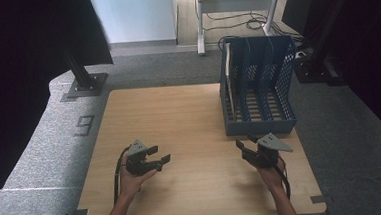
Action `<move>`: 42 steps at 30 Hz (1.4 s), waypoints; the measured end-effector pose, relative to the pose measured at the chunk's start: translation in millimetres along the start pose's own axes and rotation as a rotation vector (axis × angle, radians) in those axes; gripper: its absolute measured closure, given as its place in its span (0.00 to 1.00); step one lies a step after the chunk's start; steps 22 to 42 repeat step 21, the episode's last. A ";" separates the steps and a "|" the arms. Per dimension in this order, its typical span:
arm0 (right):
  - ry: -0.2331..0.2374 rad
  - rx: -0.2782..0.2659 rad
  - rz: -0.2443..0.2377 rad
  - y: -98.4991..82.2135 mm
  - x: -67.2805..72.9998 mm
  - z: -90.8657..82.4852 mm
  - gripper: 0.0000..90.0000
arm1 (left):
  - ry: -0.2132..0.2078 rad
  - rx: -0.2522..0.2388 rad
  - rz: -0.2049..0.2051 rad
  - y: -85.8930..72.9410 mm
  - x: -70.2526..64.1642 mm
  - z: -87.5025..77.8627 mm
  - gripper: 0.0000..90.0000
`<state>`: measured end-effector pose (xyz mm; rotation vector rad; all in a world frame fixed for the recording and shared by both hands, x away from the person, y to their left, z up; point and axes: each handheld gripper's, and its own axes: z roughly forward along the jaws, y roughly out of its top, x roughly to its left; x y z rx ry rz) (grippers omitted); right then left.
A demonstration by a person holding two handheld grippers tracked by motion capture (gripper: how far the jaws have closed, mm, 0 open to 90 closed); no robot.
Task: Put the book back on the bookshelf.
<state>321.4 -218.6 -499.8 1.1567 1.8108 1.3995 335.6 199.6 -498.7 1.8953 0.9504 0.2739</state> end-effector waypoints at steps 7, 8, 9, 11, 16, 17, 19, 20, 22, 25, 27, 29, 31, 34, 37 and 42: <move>-0.010 0.055 0.019 -22.5 -3.7 -4.4 0.49 | -0.005 0.004 0.005 -0.4 -1.8 1.6 0.34; -0.010 0.060 0.022 -24.0 -4.5 -4.0 0.49 | -0.007 0.005 0.005 -0.5 -2.5 2.3 0.34; -0.011 0.063 0.025 -25.0 -5.2 -3.6 0.49 | -0.008 0.005 0.008 -0.6 -3.1 3.2 0.34; -0.013 0.067 0.024 -26.2 -5.7 -2.3 0.49 | -0.011 0.012 0.012 -0.9 -4.0 4.6 0.34; -0.013 0.079 0.018 -28.5 -5.3 -0.4 0.48 | -0.011 0.016 0.012 -1.3 -4.1 5.2 0.34; -0.015 0.082 0.019 -29.2 -5.7 -0.1 0.48 | -0.011 0.015 0.012 -1.2 -4.0 5.1 0.34; -0.019 0.088 0.021 -30.3 -6.7 0.1 0.47 | -0.009 0.013 0.010 -1.2 -3.5 4.8 0.34; -0.022 0.097 0.020 -30.7 -7.4 0.3 0.47 | -0.009 0.013 0.009 -1.2 -3.4 4.9 0.34; -0.025 0.099 0.022 -31.2 -7.7 0.8 0.47 | -0.008 0.015 0.009 -1.3 -3.1 5.1 0.34; -0.025 0.099 0.022 -31.2 -7.7 0.8 0.47 | -0.008 0.015 0.009 -1.3 -3.1 5.1 0.34; -0.025 0.099 0.022 -31.2 -7.7 0.8 0.47 | -0.008 0.015 0.009 -1.3 -3.1 5.1 0.34; -0.025 0.099 0.022 -31.2 -7.7 0.8 0.47 | -0.008 0.015 0.009 -1.3 -3.1 5.1 0.34; -0.025 0.099 0.022 -31.2 -7.7 0.8 0.47 | -0.008 0.015 0.009 -1.3 -3.1 5.1 0.34; -0.025 0.099 0.022 -31.2 -7.7 0.8 0.47 | -0.008 0.015 0.009 -1.3 -3.1 5.1 0.34; -0.025 0.099 0.022 -31.2 -7.7 0.8 0.47 | -0.008 0.015 0.009 -1.3 -3.1 5.1 0.34; -0.025 0.099 0.022 -31.2 -7.7 0.8 0.47 | -0.008 0.015 0.009 -1.3 -3.1 5.1 0.34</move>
